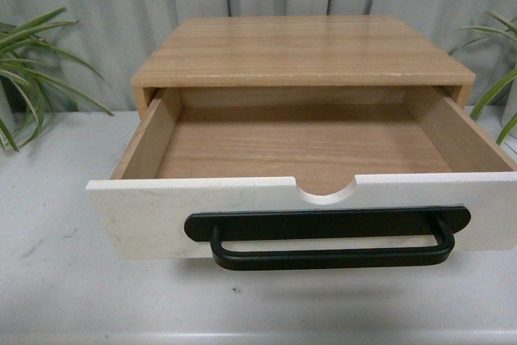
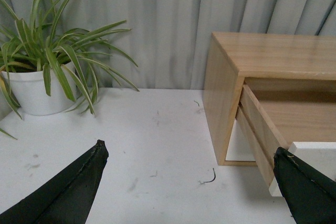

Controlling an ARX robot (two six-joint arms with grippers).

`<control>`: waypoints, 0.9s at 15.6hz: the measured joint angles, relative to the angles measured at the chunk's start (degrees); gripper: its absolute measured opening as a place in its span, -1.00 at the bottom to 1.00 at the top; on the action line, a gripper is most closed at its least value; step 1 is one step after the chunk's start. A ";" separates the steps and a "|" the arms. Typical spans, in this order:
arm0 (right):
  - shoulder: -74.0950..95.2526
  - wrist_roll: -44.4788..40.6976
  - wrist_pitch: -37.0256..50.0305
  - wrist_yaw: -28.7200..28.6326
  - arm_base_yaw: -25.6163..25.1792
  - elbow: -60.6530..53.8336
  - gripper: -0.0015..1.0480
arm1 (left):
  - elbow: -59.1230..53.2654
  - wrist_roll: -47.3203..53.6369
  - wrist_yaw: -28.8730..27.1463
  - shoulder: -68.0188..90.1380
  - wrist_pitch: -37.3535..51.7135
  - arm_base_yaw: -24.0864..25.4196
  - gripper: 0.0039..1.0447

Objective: Pull drawer

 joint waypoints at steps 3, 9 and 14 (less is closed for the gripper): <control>0.00 0.02 0.00 0.00 0.00 0.00 0.88 | 0.00 0.00 0.00 0.00 0.00 0.00 0.88; 0.00 0.00 0.00 0.00 0.00 0.00 0.88 | 0.00 0.00 0.00 0.00 0.00 0.00 0.88; 0.00 0.02 -0.02 0.00 0.00 0.00 0.88 | 0.00 0.00 0.00 0.00 0.00 0.00 0.88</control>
